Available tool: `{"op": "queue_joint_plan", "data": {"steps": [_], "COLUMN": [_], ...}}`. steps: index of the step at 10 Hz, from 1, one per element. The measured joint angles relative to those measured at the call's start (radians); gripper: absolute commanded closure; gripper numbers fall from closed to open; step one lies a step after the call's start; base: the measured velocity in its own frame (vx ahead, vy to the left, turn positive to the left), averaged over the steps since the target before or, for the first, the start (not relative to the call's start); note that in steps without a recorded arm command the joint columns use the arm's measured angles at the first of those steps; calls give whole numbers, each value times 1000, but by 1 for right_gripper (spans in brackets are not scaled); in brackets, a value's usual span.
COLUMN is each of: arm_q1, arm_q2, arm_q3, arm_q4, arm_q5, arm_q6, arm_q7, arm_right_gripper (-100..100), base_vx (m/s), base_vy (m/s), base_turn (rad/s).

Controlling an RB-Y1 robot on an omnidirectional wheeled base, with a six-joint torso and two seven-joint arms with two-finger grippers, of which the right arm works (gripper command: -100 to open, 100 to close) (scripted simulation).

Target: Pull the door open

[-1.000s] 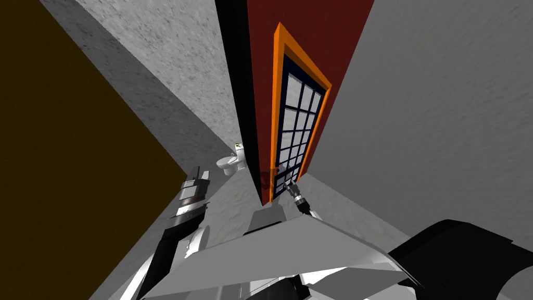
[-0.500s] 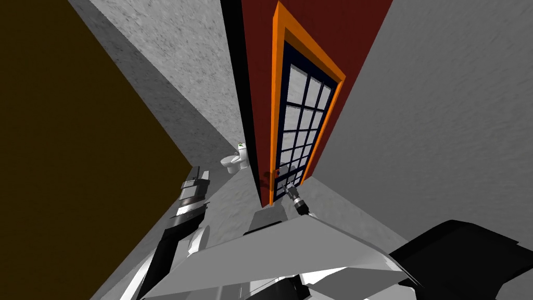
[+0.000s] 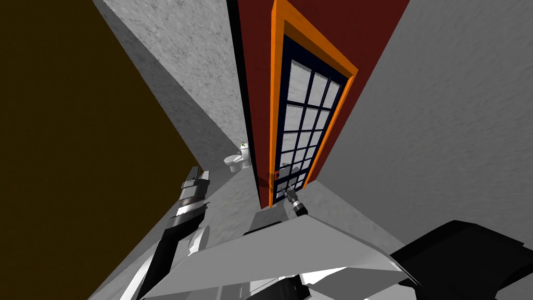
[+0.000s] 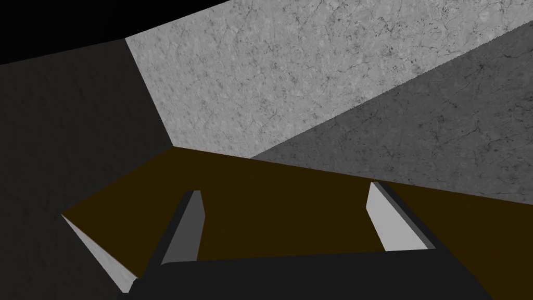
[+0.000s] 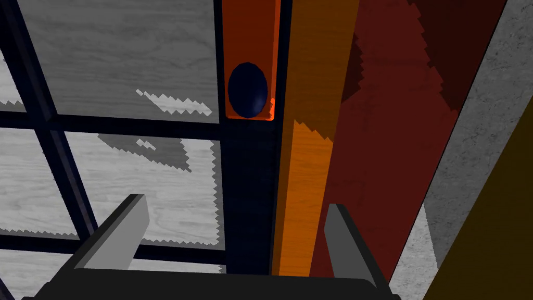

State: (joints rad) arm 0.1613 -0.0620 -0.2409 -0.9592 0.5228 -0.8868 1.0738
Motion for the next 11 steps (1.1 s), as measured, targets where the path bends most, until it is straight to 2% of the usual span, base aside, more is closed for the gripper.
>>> {"op": "queue_joint_plan", "data": {"steps": [2, 4, 5, 8, 11], "arm_q1": [-10, -17, -28, -77, -109], "arm_q2": [8, 11, 2, -45, -74], "arm_q3": [-4, -7, -8, -13, -13], "arm_q4": [33, 54, 71, 157, 210], "arm_q5": [15, 23, 12, -42, -85], "arm_q6": [-10, -18, -21, -42, -51], "arm_q7": [24, 39, 42, 54, 65], "arm_right_gripper": [-100, -100, -100, -100, -100], "base_vx": [22, -3, -31, 30, 91], "base_vy": [-113, -9, 112, 111, 47], "base_turn": [111, 48, 89, 85, 63]}}
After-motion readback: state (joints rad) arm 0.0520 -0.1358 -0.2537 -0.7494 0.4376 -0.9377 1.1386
